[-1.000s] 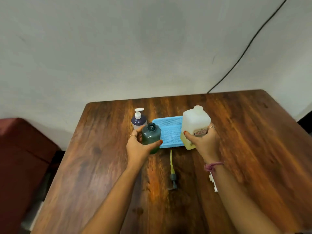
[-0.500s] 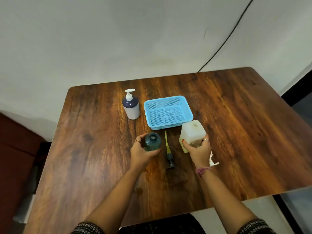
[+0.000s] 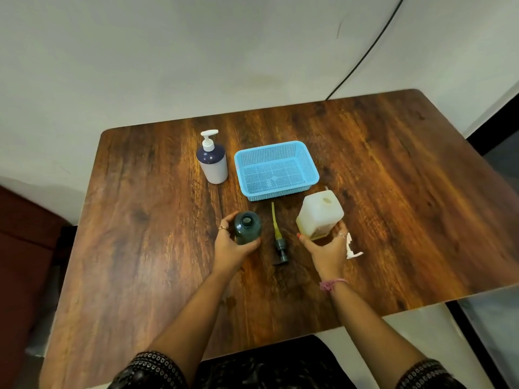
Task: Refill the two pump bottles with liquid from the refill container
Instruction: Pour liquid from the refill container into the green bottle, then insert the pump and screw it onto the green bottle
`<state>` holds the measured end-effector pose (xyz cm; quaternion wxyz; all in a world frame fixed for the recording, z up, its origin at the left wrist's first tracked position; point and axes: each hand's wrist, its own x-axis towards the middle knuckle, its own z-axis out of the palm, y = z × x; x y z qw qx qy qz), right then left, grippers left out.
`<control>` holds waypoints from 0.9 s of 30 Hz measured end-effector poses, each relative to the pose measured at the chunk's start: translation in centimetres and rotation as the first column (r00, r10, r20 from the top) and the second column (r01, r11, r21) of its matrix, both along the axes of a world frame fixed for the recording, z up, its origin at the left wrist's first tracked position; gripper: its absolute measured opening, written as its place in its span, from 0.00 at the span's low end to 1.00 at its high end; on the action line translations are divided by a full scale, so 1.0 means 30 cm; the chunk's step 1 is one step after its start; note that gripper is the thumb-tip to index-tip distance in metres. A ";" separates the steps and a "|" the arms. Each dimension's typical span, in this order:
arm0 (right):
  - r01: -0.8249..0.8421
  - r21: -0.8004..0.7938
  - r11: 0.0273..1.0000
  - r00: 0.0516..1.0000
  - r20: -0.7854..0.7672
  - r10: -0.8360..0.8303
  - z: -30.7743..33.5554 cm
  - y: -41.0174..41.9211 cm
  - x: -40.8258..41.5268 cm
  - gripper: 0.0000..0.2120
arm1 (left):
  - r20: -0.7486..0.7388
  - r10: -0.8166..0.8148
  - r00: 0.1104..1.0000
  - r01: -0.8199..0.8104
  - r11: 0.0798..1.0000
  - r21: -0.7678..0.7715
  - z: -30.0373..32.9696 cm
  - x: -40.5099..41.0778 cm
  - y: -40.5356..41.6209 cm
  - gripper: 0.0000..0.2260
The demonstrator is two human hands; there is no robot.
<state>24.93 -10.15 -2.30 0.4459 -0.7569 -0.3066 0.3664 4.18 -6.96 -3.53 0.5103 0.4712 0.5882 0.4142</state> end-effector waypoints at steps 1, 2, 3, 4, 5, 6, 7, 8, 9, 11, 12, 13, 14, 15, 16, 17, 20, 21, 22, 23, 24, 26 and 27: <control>0.041 -0.105 0.994 0.997 -0.057 -0.047 0.001 -0.046 -0.010 0.35 | 0.004 -0.009 1.000 0.009 1.000 -0.003 -0.006 0.004 -0.004 0.36; 0.011 -0.239 0.971 0.988 -0.146 -0.047 -0.016 -0.104 -0.002 0.21 | 0.006 -0.015 1.000 0.015 1.000 -0.006 -0.013 0.007 -0.008 0.37; -0.081 -0.351 0.933 0.951 -0.307 -0.033 0.004 -0.153 -0.013 0.05 | 0.012 -0.023 1.000 0.023 1.000 -0.009 -0.019 0.009 -0.014 0.39; -0.192 -0.440 0.877 0.967 -0.239 0.092 -0.038 -0.190 -0.013 0.09 | 0.021 -0.027 0.999 0.028 1.000 -0.012 -0.025 0.011 -0.020 0.40; -0.257 -0.455 0.853 0.951 -0.276 0.139 -0.022 -0.207 -0.023 0.10 | 0.024 -0.028 0.999 0.028 0.999 -0.020 -0.034 0.010 -0.025 0.41; -0.182 -0.396 0.900 0.975 -0.193 0.113 -0.043 -0.215 -0.026 0.04 | 0.024 -0.023 0.999 0.024 0.999 -0.026 -0.041 0.011 -0.030 0.41; -0.097 -0.266 0.959 0.995 -0.042 0.089 -0.013 -0.198 -0.054 0.08 | 0.017 -0.017 1.000 0.018 0.999 -0.030 -0.046 0.011 -0.035 0.41; -0.083 -0.140 0.987 0.990 0.098 0.097 -0.028 -0.157 -0.079 0.16 | 0.010 -0.012 1.000 0.012 0.999 -0.032 -0.049 0.012 -0.038 0.41; -0.180 -0.025 0.983 0.970 0.162 0.182 -0.020 -0.142 -0.094 0.17 | 0.001 -0.008 1.000 0.008 0.999 -0.032 -0.052 0.013 -0.038 0.41; -0.462 -0.032 0.886 0.832 0.328 0.446 -0.029 -0.105 -0.089 0.15 | -0.014 -0.002 1.000 0.002 0.999 -0.032 -0.057 0.018 -0.033 0.41; -0.578 -0.079 0.812 0.721 0.416 0.554 -0.034 -0.097 -0.075 0.16 | -0.020 0.006 1.000 -0.007 1.000 -0.028 -0.060 0.022 -0.031 0.41; -0.683 -0.153 0.715 0.583 0.475 0.659 -0.047 -0.084 -0.062 0.18 | -0.028 0.014 1.000 -0.015 1.000 -0.024 -0.061 0.026 -0.029 0.40; -0.758 -0.226 0.612 0.435 0.524 0.732 -0.048 -0.070 -0.057 0.20 | -0.031 0.022 0.999 -0.022 1.000 -0.022 -0.062 0.029 -0.029 0.38; -0.799 -0.295 0.524 0.305 0.552 0.776 -0.051 -0.049 -0.059 0.23 | -0.042 0.028 0.999 -0.029 0.999 -0.021 -0.066 0.031 -0.028 0.36; -0.815 -0.355 0.458 0.209 0.558 0.803 -0.064 -0.026 -0.062 0.24 | -0.057 0.035 0.998 -0.036 0.999 -0.015 -0.073 0.031 -0.024 0.34; -0.809 -0.430 0.401 0.116 0.552 0.826 -0.076 -0.020 -0.054 0.25 | -0.077 0.042 0.996 -0.042 0.999 -0.009 -0.085 0.048 -0.031 0.33; -0.757 -0.554 0.347 -0.001 0.532 0.846 -0.101 -0.010 -0.045 0.24 | -0.104 0.044 0.994 -0.046 0.999 -0.010 -0.110 0.070 -0.030 0.31; -0.750 -0.565 0.344 -0.009 0.529 0.848 -0.101 -0.005 -0.046 0.24 | -0.117 0.036 0.992 -0.038 0.999 -0.015 -0.107 0.069 -0.029 0.31; -0.755 -0.561 0.341 -0.011 0.531 0.847 -0.098 0.000 -0.047 0.23 | -0.127 0.030 0.991 -0.033 0.999 -0.016 -0.105 0.066 -0.029 0.31; -0.760 -0.554 0.341 -0.008 0.532 0.847 -0.092 0.006 -0.047 0.23 | -0.131 0.029 0.991 -0.031 0.999 -0.017 -0.103 0.062 -0.025 0.31; -0.770 -0.539 0.341 0.000 0.535 0.845 -0.092 0.011 -0.044 0.23 | -0.126 0.031 0.992 -0.034 0.999 -0.019 -0.100 0.059 -0.022 0.31; -0.789 -0.512 0.338 0.007 0.544 0.839 -0.084 0.017 -0.044 0.24 | -0.113 0.055 0.992 -0.058 0.998 -0.021 -0.093 0.056 -0.018 0.31; -0.800 -0.490 0.347 0.018 0.559 0.829 -0.076 0.017 -0.044 0.24 | -0.112 0.072 0.991 -0.074 0.997 -0.016 -0.086 0.057 -0.019 0.31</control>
